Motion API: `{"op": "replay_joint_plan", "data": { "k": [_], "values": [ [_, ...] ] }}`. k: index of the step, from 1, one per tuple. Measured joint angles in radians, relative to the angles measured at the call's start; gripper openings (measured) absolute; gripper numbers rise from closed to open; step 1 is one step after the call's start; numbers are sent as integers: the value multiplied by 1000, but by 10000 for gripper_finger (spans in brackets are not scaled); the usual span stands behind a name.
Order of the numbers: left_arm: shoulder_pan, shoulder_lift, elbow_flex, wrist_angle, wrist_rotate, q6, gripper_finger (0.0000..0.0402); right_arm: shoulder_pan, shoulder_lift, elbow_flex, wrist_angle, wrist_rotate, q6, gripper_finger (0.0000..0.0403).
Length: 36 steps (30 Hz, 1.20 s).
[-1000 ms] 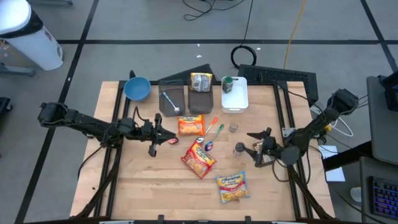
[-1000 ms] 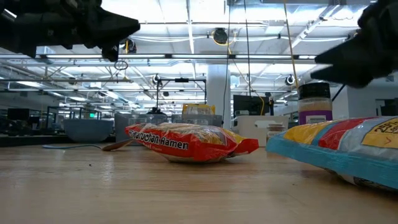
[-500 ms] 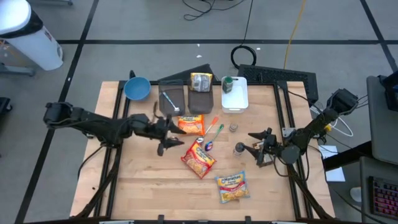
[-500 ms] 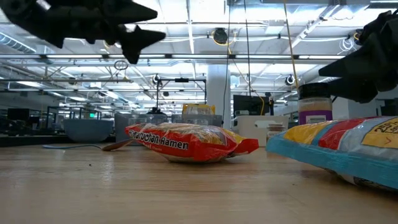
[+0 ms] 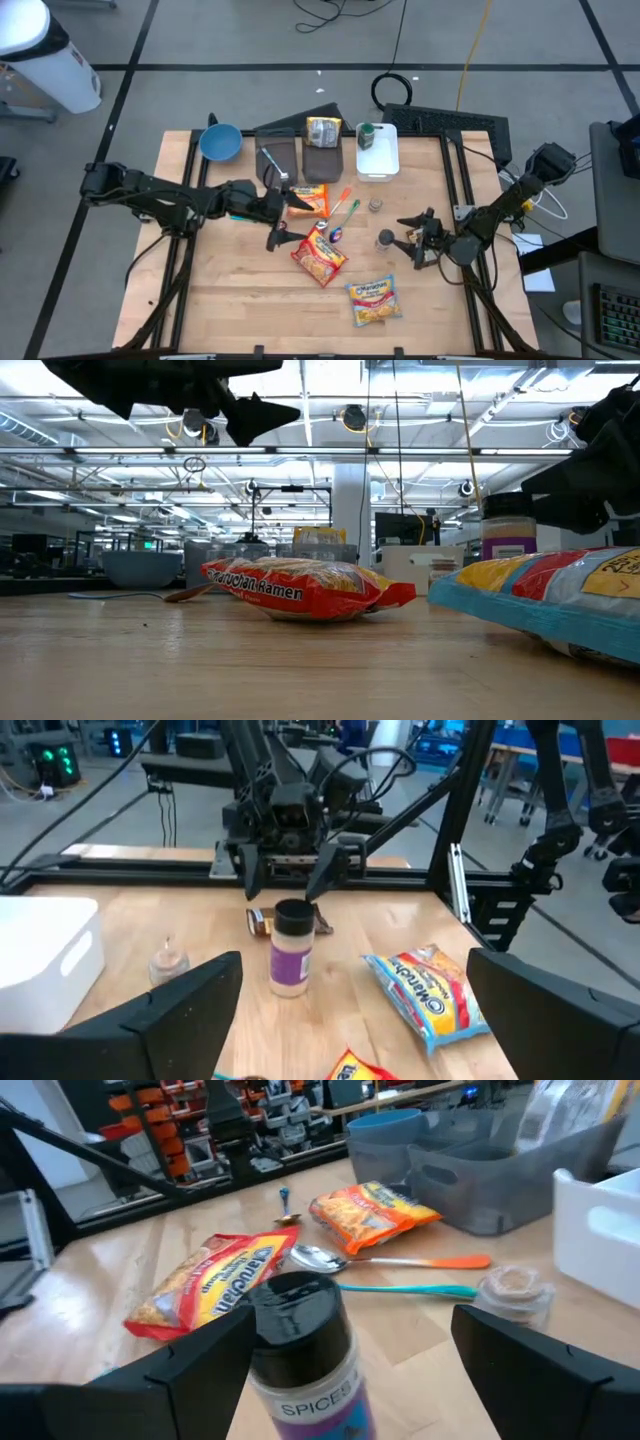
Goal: Pick & Place Food Item
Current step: Put the purple seasoning bottle into the white bin
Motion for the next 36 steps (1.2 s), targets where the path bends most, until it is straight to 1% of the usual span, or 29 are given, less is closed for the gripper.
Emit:
{"op": "replay_joint_plan", "data": {
  "k": [3, 6, 8, 10, 15, 18, 20, 26, 36],
  "values": [
    [0, 0, 0, -1, -2, -1, 397, 0, 27, 0, 6, -1, 20, 329],
    [0, 0, 0, 6, -3, -4, 397, 0, 67, -1, 56, -2, 14, 329],
    [0, 0, 0, 12, -3, -8, 397, 0, 90, -1, 106, -19, -13, 329],
    [0, 0, 0, 13, -3, -9, 397, -1, 114, -1, 152, -59, -37, 329],
    [4, 0, 0, 15, -4, -6, 397, -1, 189, 23, 176, -73, -45, 329],
    [10, 0, -1, 16, -4, -7, 397, -2, 225, 27, 197, -76, -89, 329],
    [15, 0, -1, 17, -4, -9, 397, -3, 230, 37, 247, -60, -111, 329],
    [17, 1, -1, 23, -4, -14, 397, -21, 229, 36, 280, -59, -146, 329],
    [17, 1, -1, 23, -4, -22, 397, -42, 230, 37, 280, -85, -157, 329]
  ]
}}
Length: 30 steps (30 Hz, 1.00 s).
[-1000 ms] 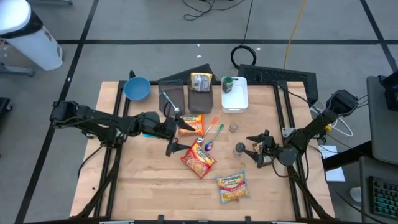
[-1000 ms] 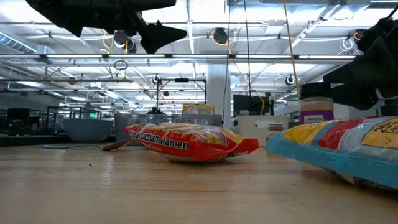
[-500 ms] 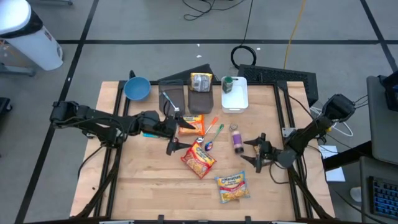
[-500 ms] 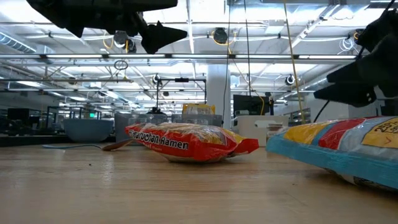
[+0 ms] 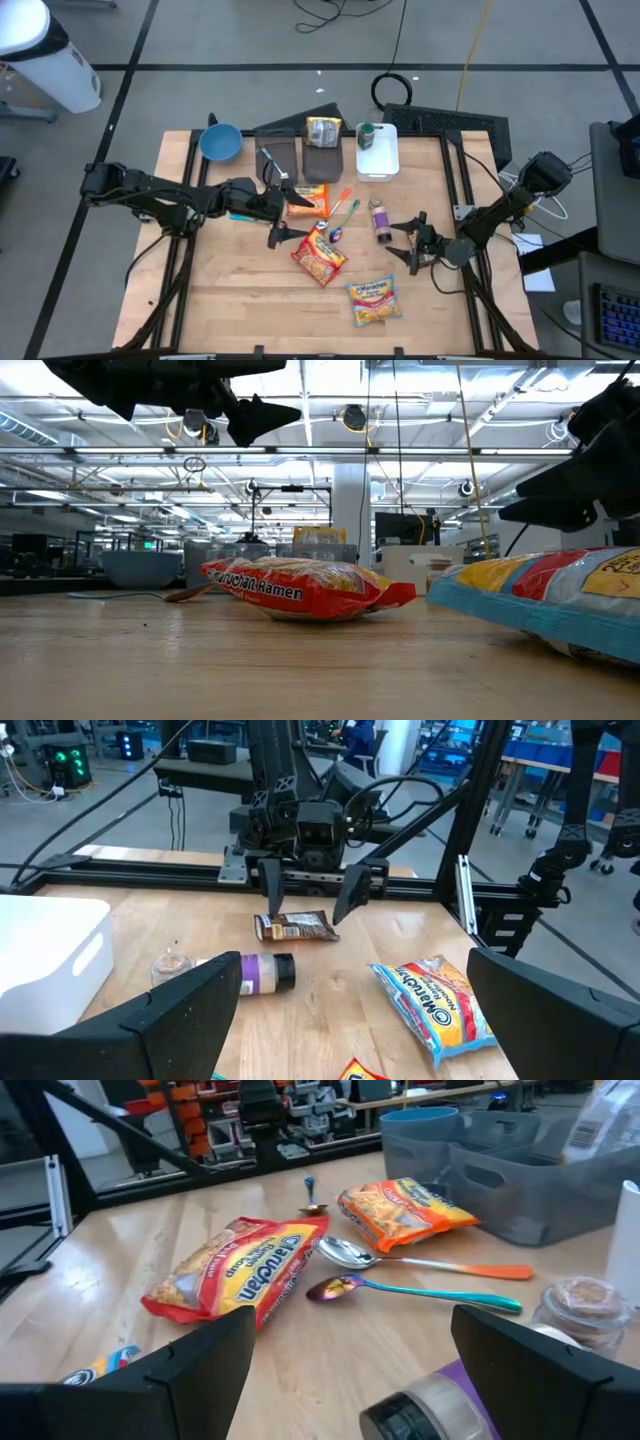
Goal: Pick & Place Food Item
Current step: Put the purple seasoning bottle into the white bin
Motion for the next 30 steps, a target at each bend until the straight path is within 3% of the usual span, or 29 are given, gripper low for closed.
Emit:
{"op": "replay_joint_plan", "data": {
  "k": [6, 11, 15, 19, 22, 27, 30],
  "values": [
    [0, 0, 0, 0, 0, 0, 397, -18, 0, 4, 46, 0, -49, 329],
    [0, 0, 0, -7, -17, 34, 397, -80, -1, 109, -36, -26, -226, 329],
    [0, 0, 0, -60, -61, 42, 397, -141, -28, 266, -386, -50, -256, 329],
    [0, 0, 0, -124, -63, 57, 397, -233, -76, 470, -912, -152, -71, 329],
    [-4, 0, -1, -157, -63, 72, 397, -309, -92, 611, -1198, -230, 62, 329],
    [-17, 0, -1, -166, -38, 102, 397, -450, -93, 748, -1394, -386, 234, 329],
    [-28, 0, -1, -167, -25, 124, 397, -545, -92, 773, -1432, -548, 362, 329]
  ]
}}
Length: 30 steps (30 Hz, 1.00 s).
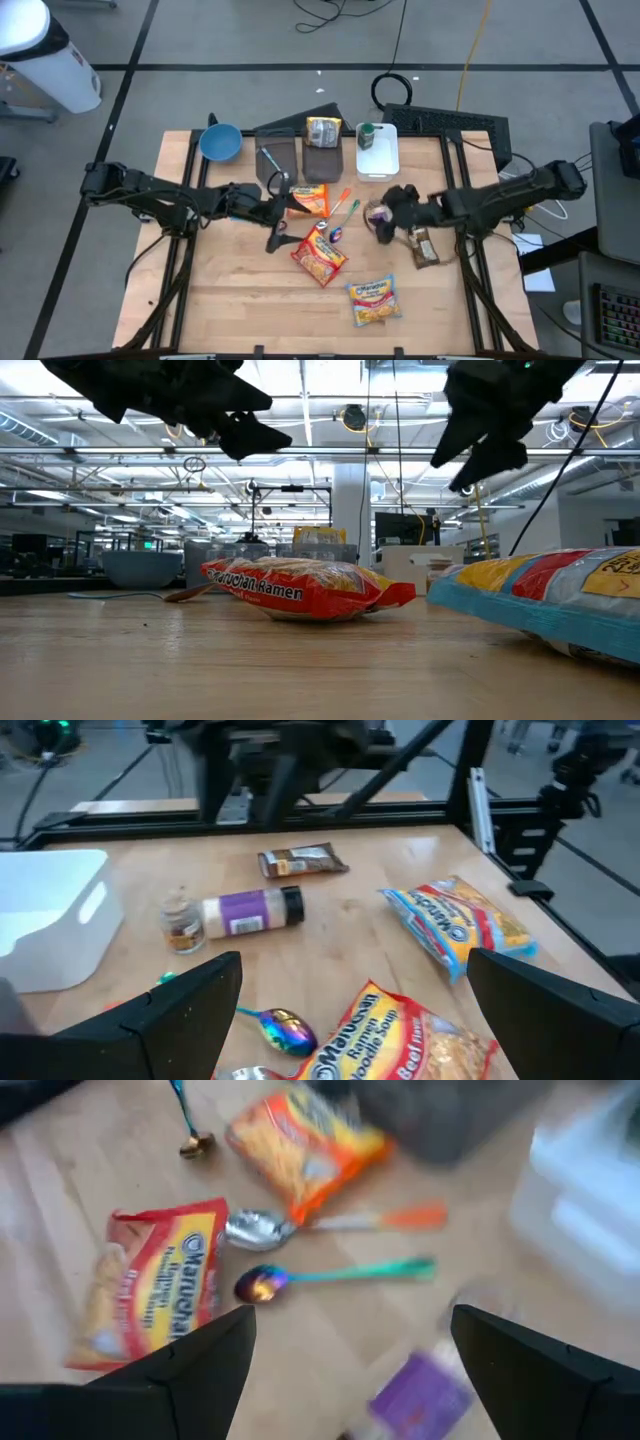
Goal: Pick & Place Food Item
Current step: Put the purple seasoning bottle into the white bin
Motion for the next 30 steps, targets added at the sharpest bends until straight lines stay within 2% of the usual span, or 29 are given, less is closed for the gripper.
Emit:
{"op": "replay_joint_plan", "data": {
  "k": [2, 4, 9, 15, 24, 30],
  "values": [
    [-6, 0, 0, -2, 2, 7, 397, -63, 1, 0, -44, -127, 55, 329],
    [-10, 0, 0, -2, 2, 21, 397, -109, 9, 0, -102, -208, 82, 329],
    [-15, 0, 0, -4, 2, 25, 397, -164, 40, 0, -194, -287, 97, 329],
    [-15, 0, 0, -16, 2, 25, 397, -173, 117, 8, -159, -341, 125, 329],
    [-15, 0, 0, -39, 2, 39, 397, -174, 327, 221, -325, -335, 88, 329],
    [-22, 0, 0, -52, 2, 50, 397, -172, 386, 246, -361, -337, 138, 329]
  ]
}}
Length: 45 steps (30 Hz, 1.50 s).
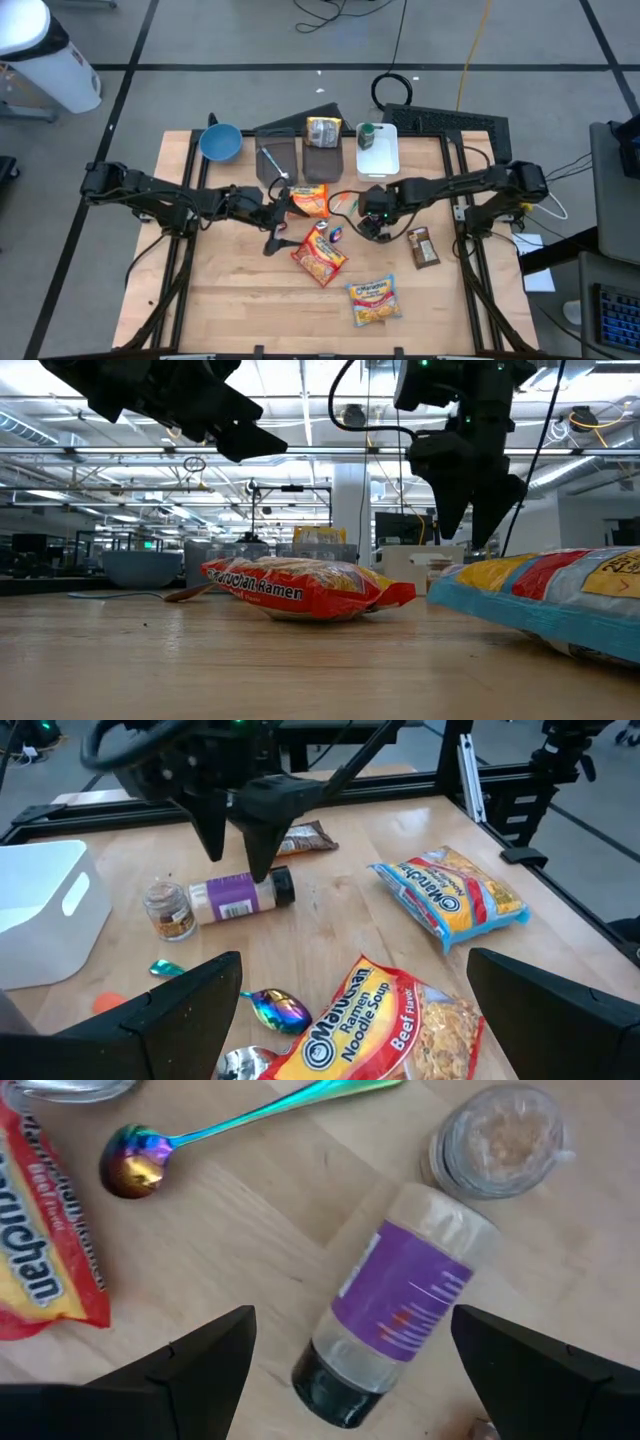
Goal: Pick & Place Food Item
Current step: Put the purple seasoning bottle into the white bin
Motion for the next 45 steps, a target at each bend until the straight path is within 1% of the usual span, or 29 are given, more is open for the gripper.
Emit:
{"op": "replay_joint_plan", "data": {
  "k": [7, 12, 16, 19, 24, 29, 34, 39, 43, 45],
  "values": [
    [-19, 0, 0, 0, 0, 14, 397, 7, 13, 1, -17, 33, 47, 329],
    [-26, 0, 0, 1, 0, 19, 397, 18, 58, 0, -16, 48, 56, 329],
    [-26, 0, 0, 2, 0, 18, 397, 20, 111, 1, 8, 0, 34, 329],
    [-26, 0, 0, 2, 0, 10, 397, 20, 139, 0, 37, -5, 19, 329],
    [-26, 0, 0, 1, 0, 1, 397, 20, 165, 0, 38, -5, 5, 329],
    [-26, 0, 0, 2, 0, -1, 397, 20, 166, -1, 34, -3, 4, 329],
    [-26, 0, 0, 2, 0, -1, 397, 20, 166, -48, 84, -6, 11, 329],
    [-26, 0, 0, 2, 0, -4, 397, 20, 165, -113, 191, -47, 22, 329],
    [-26, 0, 0, 2, 0, -4, 397, 20, 162, -131, 207, -60, 17, 327],
    [-26, 0, 0, 3, 0, -4, 397, 20, 161, -133, 206, -68, 9, 320]
  ]
}}
